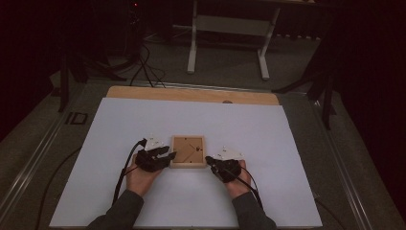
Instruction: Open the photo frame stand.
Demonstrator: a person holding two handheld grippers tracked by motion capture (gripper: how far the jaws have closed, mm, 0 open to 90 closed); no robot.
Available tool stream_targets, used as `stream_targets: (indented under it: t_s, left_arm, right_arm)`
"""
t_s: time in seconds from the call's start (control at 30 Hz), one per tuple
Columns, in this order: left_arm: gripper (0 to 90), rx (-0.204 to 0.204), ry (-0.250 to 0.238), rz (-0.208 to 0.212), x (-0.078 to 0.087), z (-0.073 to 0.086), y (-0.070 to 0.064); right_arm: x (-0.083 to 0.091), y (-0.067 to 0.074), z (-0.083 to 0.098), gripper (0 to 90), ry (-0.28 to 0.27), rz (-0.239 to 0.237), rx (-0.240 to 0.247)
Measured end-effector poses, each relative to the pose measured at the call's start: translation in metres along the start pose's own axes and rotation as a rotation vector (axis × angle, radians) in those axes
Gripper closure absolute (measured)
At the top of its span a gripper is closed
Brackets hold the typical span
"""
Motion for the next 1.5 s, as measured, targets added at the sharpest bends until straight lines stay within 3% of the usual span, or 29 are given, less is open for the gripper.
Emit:
stream_targets:
  t_s: [0.7,1.2,1.5]
  left_arm:
    - [52.6,-0.057,0.012,0.006,-0.011,-0.004,-0.021]
    - [42.9,-0.080,0.043,-0.004,-0.022,-0.001,-0.024]
    - [44.1,-0.094,0.063,-0.021,-0.027,0.002,-0.023]
  right_arm:
    - [-0.004,0.005,0.000,89.7,-0.004,-0.023,-0.002]
    - [-0.006,0.010,-0.001,89.7,-0.010,-0.036,0.002]
    - [-0.006,0.010,-0.001,89.8,-0.010,-0.042,0.005]
Point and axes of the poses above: each handheld gripper's, and its own axes: x roughly backward along the jaws, z roughly out of its underside, y roughly to its left, the point moved 10 cm from there along -x, roughly forward along the jaws, and after that the axes turned 1 degree about x, right-handed, at the moved point
